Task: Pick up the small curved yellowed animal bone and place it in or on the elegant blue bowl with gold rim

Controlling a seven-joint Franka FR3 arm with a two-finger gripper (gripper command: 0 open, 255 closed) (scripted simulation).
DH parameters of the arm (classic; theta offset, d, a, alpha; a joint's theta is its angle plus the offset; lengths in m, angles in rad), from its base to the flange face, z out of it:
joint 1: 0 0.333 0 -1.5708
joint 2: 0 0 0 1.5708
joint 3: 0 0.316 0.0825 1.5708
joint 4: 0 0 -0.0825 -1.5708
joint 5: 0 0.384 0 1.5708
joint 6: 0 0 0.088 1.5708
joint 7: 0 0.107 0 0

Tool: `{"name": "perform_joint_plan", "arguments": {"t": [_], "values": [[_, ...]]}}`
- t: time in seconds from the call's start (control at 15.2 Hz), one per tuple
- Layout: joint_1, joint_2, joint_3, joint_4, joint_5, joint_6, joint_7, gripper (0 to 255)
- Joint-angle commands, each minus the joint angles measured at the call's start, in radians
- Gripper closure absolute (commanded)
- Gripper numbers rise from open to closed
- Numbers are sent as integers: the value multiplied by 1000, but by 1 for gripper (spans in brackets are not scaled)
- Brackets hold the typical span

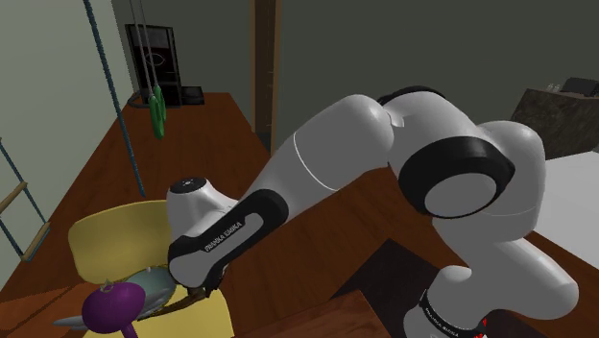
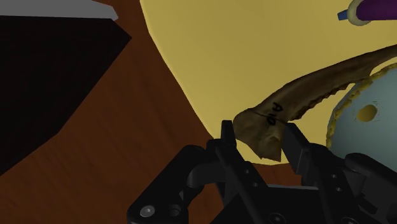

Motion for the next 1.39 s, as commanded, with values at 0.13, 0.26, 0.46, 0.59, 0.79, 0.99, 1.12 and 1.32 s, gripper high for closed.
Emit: {"name": "perform_joint_plan", "arguments": {"t": [0.13,0.26,0.46,0.59,0.79,0.99,1.12,1.32], "values": [[9,32,-14,3,-18,-34,13,255],[-26,-31,-8,109,-9,-80,-2,255],[-81,-132,2,284,1,-157,-16,255],[-119,-205,9,415,5,-215,-19,255],[-183,-332,20,647,9,-316,-15,255],[-201,-382,27,710,12,-328,-14,255],[-204,-398,31,712,16,-313,-16,255],[-207,-424,36,716,21,-292,-18,255]]}}
